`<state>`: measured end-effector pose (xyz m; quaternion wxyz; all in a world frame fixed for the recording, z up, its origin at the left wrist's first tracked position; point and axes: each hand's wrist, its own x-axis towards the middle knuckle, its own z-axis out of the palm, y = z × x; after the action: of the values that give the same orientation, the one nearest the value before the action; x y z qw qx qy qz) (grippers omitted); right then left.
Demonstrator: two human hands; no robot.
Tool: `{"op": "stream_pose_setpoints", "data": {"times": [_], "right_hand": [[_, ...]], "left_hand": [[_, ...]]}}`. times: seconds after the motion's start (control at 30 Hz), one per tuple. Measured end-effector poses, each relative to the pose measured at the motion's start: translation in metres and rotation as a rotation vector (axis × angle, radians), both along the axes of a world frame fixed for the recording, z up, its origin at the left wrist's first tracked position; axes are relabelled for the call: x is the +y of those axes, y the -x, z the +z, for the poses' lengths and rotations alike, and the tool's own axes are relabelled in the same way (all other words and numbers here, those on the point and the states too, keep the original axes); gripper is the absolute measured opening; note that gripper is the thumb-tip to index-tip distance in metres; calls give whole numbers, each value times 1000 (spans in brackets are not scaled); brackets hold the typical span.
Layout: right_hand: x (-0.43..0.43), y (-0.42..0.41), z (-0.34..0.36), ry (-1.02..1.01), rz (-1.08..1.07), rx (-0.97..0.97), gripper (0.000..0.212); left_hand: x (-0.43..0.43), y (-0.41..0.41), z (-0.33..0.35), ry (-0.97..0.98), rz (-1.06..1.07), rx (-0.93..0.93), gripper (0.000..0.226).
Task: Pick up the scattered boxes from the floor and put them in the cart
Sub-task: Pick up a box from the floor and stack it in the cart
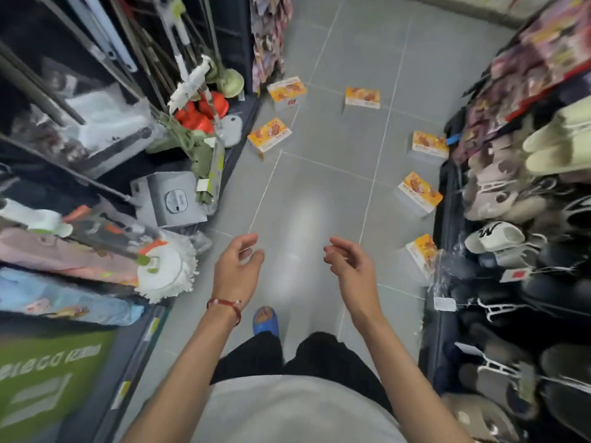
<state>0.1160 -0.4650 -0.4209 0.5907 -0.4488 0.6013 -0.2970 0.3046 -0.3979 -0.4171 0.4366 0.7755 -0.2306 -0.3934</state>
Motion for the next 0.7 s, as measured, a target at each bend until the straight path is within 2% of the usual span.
{"op": "stream_pose_setpoints", "data": {"times": [0.3,0.47,0.7], "right_hand": [[-99,-43,-1,-47,-168,-14,22],[-188,-64,-17,-111,-169,-3,22],[-339,-90,-16,-171,-132,-9,24]], "left_hand": [[-136,-58,-6,-33,-160,26,28],[-229,-78,-19,-76,-210,7,28],[-376,-98,-16,-115,-161,4,30]]}}
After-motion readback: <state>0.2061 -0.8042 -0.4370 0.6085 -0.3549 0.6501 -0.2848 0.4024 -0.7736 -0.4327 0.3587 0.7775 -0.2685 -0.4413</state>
